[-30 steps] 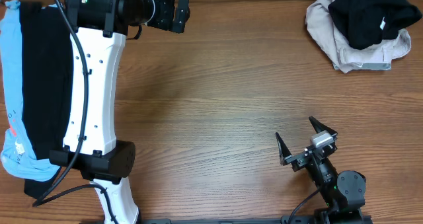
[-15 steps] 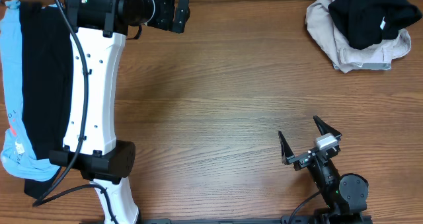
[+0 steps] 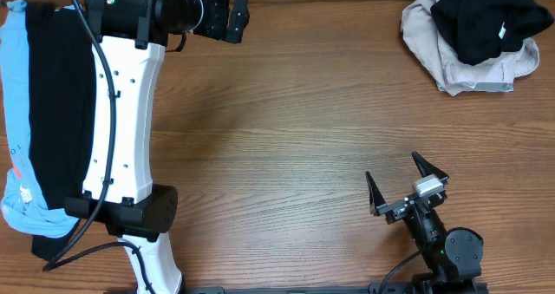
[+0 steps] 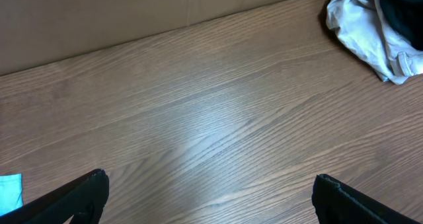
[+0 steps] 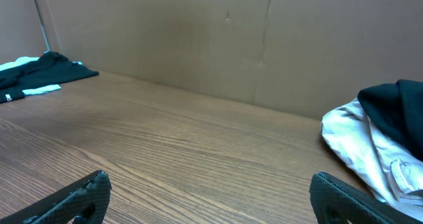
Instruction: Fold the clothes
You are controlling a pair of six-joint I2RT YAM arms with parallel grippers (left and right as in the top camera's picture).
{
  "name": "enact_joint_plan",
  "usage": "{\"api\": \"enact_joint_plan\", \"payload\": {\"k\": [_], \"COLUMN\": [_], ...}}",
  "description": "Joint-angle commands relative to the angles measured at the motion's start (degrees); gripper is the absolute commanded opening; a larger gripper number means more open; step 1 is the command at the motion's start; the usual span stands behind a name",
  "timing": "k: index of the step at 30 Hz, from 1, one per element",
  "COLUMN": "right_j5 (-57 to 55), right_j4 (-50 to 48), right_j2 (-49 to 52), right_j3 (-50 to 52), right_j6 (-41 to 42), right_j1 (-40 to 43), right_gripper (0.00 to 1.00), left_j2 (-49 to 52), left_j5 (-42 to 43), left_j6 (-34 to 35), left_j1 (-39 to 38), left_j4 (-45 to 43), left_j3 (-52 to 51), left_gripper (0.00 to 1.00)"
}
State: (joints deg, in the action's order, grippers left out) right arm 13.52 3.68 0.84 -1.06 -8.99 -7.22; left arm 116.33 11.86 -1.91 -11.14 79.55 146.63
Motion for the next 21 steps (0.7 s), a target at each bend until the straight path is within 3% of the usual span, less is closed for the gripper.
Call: {"api": "enact_joint_plan", "payload": {"k": [1, 9, 12, 15, 21], "right_j5": [-0.44, -0.44, -0.44, -0.44, -0.44], "right_j4": [-0.22, -0.22, -0.22, -0.22, -0.22], "right_j2": [-0.68, -0.68, -0.68, -0.68, -0.68], "right_j3": [0.61, 0.61, 0.61, 0.61, 0.61], "right_j6": [0.46, 0.48, 0.48, 0.46, 0.48], "right_j1": [-0.11, -0.11, -0.11, -0.11, -0.11], "right_gripper": [1.0, 1.0, 1.0, 1.0, 1.0], "left_j2": [0.59, -0.35, -4.35, -12.94, -36.22], "left_j5": [-0.02, -5.9, -5.9, -5.44, -1.88], "left_j6": [-1.11, -1.36, -1.42, -2.27, -2.36], "left_j1": [-0.17, -0.13, -0.11, 0.31, 3.41], "left_j4": [-0.09, 3.5, -0.04, -10.54, -34.73], "left_j3": [-0.15, -0.26, -4.24, -17.03, -52.96], "left_gripper": [1.0, 1.0, 1.0, 1.0, 1.0]}}
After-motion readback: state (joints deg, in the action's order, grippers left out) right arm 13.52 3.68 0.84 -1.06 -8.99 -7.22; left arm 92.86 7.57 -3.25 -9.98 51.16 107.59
